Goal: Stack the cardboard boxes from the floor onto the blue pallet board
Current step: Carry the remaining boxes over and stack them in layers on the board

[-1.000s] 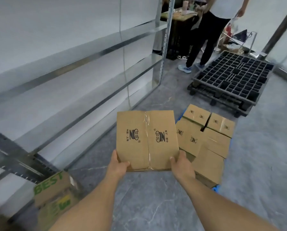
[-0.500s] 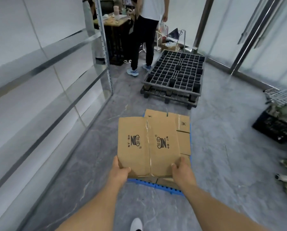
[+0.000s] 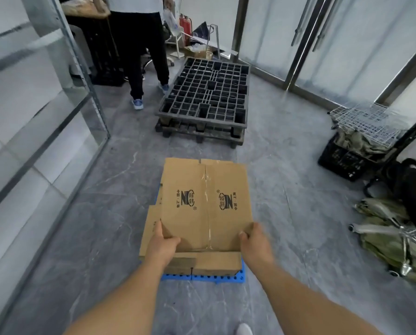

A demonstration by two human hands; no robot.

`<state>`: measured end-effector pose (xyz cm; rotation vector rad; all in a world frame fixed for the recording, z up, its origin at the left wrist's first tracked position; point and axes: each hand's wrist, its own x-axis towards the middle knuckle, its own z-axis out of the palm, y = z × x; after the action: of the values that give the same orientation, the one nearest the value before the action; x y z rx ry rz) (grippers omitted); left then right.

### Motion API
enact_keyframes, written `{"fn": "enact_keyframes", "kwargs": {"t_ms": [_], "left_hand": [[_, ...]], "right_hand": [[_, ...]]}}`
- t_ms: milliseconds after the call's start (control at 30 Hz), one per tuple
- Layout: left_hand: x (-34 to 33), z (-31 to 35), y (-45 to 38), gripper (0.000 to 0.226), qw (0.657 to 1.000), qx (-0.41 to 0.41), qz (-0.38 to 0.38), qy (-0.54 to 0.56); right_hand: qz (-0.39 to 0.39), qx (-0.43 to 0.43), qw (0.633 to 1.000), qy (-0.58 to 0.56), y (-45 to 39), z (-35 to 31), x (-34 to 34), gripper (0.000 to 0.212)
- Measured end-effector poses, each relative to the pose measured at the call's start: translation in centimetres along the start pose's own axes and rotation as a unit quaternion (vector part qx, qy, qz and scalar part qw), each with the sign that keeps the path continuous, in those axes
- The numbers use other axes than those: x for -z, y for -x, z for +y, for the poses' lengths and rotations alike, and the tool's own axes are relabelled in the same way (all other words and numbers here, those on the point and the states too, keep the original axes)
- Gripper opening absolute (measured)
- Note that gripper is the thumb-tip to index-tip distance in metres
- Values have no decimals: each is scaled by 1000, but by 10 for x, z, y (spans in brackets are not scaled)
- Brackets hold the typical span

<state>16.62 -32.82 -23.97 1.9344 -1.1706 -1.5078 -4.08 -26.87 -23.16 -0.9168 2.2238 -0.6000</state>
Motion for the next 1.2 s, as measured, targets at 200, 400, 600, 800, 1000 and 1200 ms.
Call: {"fn": "enact_keyframes", "kwargs": {"t_ms": [200,400,600,800,1000,1200], "left_hand": [[-78,12,-4,81,999,25,-2,-33],[-130,21,-22,82,995,34,-17,-95],[-150,29,-93,84,982,21,-26,-185],[-174,0,-157,92,972,17,-31,-233],[-189,-73,-188,93,967,44,-43,-248],[-195,-130,-213,94,936,56,-38,-346]], "right_hand": [[-21,-14,1000,13,-45,46,44,23],[-25,-34,998,37,-95,88,54,22],[-25,-63,998,13,-150,104,27,31],[-21,-69,997,11,-200,128,-15,31],[-54,-85,994,35,-217,175,-69,33],[-75,-108,990,42,-218,217,-118,35]]}}
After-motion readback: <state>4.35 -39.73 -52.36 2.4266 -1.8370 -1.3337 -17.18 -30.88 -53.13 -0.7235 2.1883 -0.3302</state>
